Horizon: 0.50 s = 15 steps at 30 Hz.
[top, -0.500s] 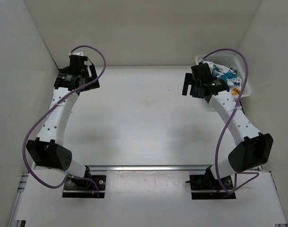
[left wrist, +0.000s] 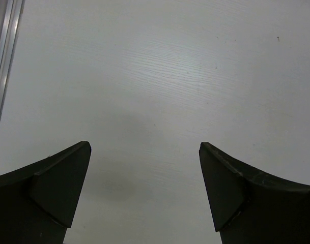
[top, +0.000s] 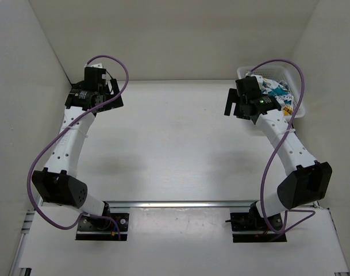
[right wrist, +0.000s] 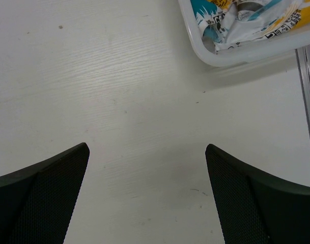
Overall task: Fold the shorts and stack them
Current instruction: Grab the shorts from the pile
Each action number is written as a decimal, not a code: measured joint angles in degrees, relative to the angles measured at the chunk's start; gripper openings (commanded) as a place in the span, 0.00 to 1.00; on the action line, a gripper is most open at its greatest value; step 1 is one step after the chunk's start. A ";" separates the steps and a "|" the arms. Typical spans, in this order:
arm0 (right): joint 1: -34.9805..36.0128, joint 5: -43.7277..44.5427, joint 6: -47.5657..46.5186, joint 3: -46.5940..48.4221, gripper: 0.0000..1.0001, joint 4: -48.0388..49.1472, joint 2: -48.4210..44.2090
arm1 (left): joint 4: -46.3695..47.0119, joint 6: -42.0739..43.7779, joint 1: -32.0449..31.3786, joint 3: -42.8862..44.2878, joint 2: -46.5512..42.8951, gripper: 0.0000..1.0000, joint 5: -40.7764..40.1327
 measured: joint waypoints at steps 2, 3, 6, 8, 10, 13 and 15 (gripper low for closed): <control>-1.60 -1.18 -0.44 0.04 1.00 -0.26 0.13 | 0.04 -0.04 0.00 -0.09 -0.15 1.00 1.44; -2.73 -1.75 -0.57 0.39 1.00 -0.50 0.46 | 0.09 -0.04 -0.04 -0.24 -0.24 1.00 1.99; -5.95 -3.21 -0.74 2.75 0.99 -0.72 2.58 | 0.02 0.02 -0.22 -0.48 -0.63 1.00 2.97; -6.84 -3.85 -0.76 4.26 0.99 -0.76 3.74 | 0.02 0.02 -0.24 -0.48 -0.76 1.00 3.58; -6.82 -4.52 -0.79 5.64 0.99 -0.76 4.57 | 0.04 0.02 -0.26 -0.48 -0.81 1.00 3.93; -6.58 -5.33 -0.83 7.37 0.99 -0.66 5.35 | 0.07 0.00 -0.26 -0.52 -0.81 1.00 4.13; -6.54 -5.51 -0.83 7.98 0.99 -0.68 5.55 | 0.20 -0.07 -0.26 -0.92 -0.90 1.00 4.22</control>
